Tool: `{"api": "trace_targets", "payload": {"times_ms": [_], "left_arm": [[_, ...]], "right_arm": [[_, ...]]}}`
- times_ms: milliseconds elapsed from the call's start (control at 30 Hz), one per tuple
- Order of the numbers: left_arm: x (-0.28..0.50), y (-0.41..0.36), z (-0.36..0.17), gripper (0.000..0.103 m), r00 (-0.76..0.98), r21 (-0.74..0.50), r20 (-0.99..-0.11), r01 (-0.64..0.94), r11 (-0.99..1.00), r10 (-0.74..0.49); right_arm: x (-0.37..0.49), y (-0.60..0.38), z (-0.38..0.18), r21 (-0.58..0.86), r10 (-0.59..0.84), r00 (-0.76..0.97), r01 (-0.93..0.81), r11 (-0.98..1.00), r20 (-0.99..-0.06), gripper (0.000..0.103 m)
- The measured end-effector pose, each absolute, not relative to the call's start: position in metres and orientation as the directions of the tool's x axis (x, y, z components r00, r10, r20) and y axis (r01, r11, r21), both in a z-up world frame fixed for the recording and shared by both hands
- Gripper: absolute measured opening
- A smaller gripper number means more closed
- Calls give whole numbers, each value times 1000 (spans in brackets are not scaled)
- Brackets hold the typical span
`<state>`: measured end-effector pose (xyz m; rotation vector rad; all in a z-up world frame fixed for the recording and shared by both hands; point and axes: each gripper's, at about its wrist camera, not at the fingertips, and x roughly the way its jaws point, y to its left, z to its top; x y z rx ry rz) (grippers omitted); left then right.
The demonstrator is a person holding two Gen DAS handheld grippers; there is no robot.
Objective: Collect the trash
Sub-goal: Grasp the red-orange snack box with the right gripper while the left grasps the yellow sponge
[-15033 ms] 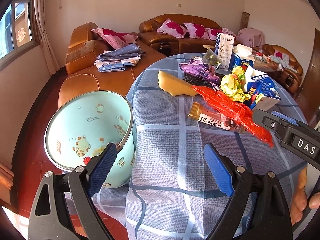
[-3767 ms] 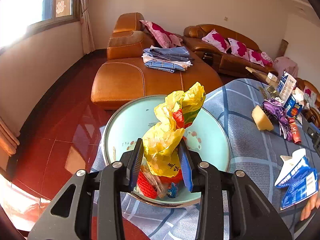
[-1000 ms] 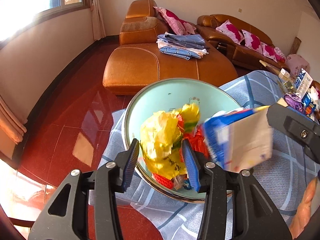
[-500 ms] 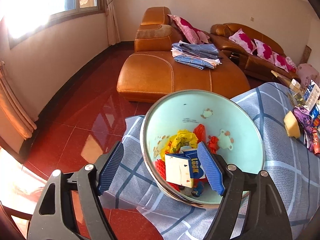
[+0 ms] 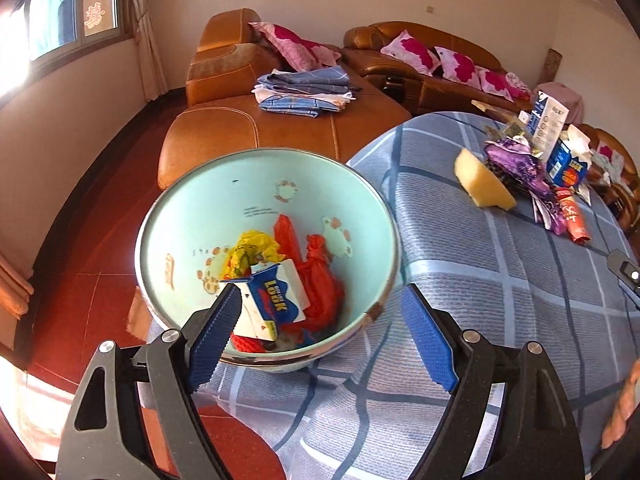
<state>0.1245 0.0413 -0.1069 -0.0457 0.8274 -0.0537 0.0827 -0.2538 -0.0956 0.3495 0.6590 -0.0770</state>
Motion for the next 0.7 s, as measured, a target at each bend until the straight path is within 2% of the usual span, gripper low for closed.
{"api": "trace_targets", "payload": {"times_ms": [300, 700], "left_arm": [[135, -6, -99, 79, 678, -68, -724, 108, 992, -124], [178, -51, -92, 79, 683, -43, -714, 177, 983, -154]], "right_arm": [[82, -294, -95, 283, -11, 781, 239, 929, -625, 69], [131, -317, -94, 210, -52, 745, 254, 944, -665, 67]]}}
